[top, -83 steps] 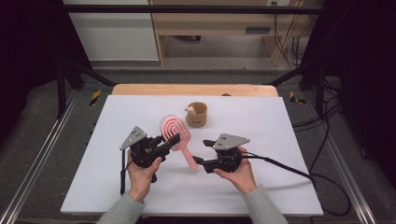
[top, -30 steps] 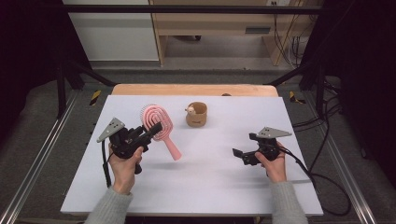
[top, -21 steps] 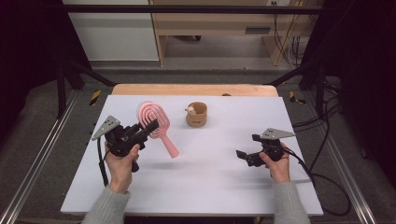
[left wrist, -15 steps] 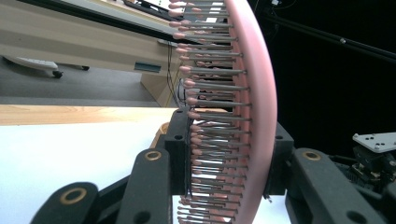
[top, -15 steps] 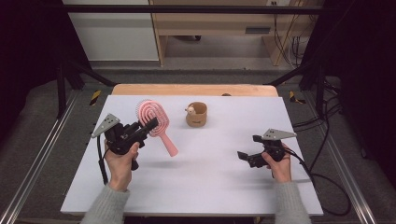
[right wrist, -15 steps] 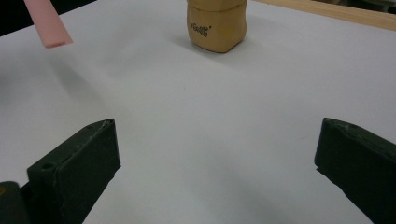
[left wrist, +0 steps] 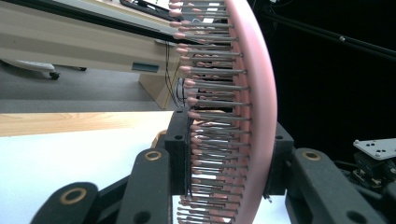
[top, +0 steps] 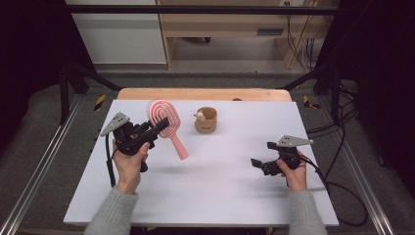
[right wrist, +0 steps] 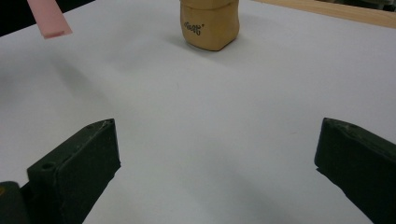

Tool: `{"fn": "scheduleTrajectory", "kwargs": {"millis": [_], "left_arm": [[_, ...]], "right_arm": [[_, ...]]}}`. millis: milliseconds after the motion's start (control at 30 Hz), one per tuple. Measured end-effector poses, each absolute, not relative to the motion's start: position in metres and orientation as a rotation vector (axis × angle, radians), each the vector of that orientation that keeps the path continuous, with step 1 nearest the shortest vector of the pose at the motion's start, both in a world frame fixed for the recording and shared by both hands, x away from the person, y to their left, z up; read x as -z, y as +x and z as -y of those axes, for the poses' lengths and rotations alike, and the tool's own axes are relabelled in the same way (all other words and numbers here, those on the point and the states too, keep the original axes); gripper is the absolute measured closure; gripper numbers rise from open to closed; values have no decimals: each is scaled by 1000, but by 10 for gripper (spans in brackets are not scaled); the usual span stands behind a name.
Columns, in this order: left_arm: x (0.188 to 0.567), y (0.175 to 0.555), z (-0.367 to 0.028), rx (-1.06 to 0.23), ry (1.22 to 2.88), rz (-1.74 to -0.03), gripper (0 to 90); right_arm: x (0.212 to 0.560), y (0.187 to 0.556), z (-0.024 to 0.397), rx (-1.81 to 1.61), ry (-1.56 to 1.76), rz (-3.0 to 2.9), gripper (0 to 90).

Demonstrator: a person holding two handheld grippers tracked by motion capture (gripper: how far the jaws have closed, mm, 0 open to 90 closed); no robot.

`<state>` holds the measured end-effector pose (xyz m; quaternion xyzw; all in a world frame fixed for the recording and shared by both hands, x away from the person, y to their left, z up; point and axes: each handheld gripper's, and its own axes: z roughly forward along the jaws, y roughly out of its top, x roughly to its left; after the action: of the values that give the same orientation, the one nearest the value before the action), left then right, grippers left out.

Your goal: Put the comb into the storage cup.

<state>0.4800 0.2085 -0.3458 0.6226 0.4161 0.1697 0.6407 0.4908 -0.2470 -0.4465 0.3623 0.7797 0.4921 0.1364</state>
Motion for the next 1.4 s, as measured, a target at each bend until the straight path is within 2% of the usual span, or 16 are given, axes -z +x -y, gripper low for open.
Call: {"fn": "scheduleTrajectory", "kwargs": {"millis": [1400], "left_arm": [[316,516,-173,-408,1460,-935,626]], "right_arm": [[449,492,246,-1428,1054,-2287,6]]}}
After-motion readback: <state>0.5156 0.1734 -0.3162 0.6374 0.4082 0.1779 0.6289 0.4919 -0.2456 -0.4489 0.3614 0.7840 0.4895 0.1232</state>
